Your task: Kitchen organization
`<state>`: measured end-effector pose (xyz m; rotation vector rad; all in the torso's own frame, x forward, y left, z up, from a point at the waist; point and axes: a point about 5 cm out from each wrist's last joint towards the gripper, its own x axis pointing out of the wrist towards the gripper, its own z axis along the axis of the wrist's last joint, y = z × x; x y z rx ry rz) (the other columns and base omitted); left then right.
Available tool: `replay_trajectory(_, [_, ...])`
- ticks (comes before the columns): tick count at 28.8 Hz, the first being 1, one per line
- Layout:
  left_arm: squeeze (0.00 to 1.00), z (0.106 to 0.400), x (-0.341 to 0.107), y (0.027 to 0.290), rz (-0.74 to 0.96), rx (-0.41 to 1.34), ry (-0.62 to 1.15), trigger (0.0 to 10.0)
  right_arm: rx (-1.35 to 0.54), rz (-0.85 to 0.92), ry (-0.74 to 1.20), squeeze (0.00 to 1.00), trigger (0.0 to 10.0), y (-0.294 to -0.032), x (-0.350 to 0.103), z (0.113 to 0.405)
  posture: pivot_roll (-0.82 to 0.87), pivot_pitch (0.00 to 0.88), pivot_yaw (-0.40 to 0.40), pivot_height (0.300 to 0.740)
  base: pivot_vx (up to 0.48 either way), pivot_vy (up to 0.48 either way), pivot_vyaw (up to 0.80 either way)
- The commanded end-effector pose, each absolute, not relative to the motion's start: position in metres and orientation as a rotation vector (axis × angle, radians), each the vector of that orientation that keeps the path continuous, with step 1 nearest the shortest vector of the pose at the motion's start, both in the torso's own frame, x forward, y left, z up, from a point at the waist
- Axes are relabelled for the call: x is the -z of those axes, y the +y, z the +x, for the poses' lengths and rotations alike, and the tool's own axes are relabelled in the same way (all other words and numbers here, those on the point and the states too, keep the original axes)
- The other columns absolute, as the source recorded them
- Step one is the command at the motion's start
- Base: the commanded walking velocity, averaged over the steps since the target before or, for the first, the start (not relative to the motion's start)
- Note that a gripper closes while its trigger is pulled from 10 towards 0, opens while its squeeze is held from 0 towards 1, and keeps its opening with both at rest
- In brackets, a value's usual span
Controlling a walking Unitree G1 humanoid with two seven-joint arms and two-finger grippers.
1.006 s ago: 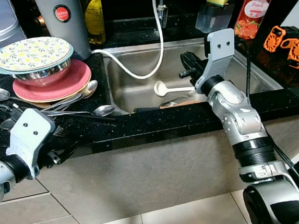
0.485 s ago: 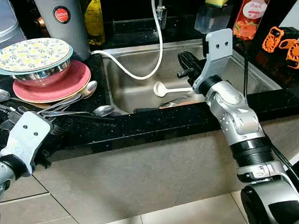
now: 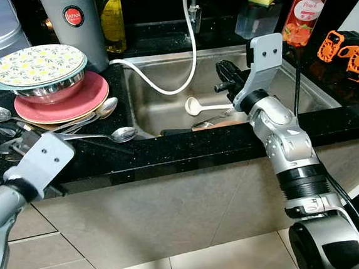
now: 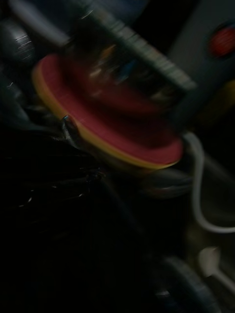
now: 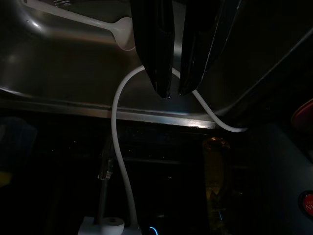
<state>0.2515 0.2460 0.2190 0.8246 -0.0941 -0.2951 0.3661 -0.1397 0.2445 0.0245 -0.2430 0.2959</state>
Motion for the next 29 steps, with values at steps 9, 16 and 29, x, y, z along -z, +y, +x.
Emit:
replay_trajectory(9, [0.0,0.264,-0.255,0.228,0.803,0.213,-0.312,10.0,-0.311,0.029,-0.251,0.0,10.0,-0.136,-0.247,0.369,0.16,0.0,-0.062,0.74,0.0,0.0,0.0])
replay_trajectory(16, [0.0,0.267,-0.258,0.224,0.735,0.228,-0.318,10.0,-0.317,0.025,-0.257,0.0,10.0,-0.135,-0.248,0.369,0.16,0.0,-0.064,0.74,0.0,0.0,0.0])
replay_trajectory(29, [0.03,0.299,-0.226,0.22,0.531,0.359,-0.057,10.0,-0.332,0.029,-0.258,0.0,10.0,-0.131,-0.248,0.37,0.16,0.0,-0.068,0.74,0.0,0.0,0.0])
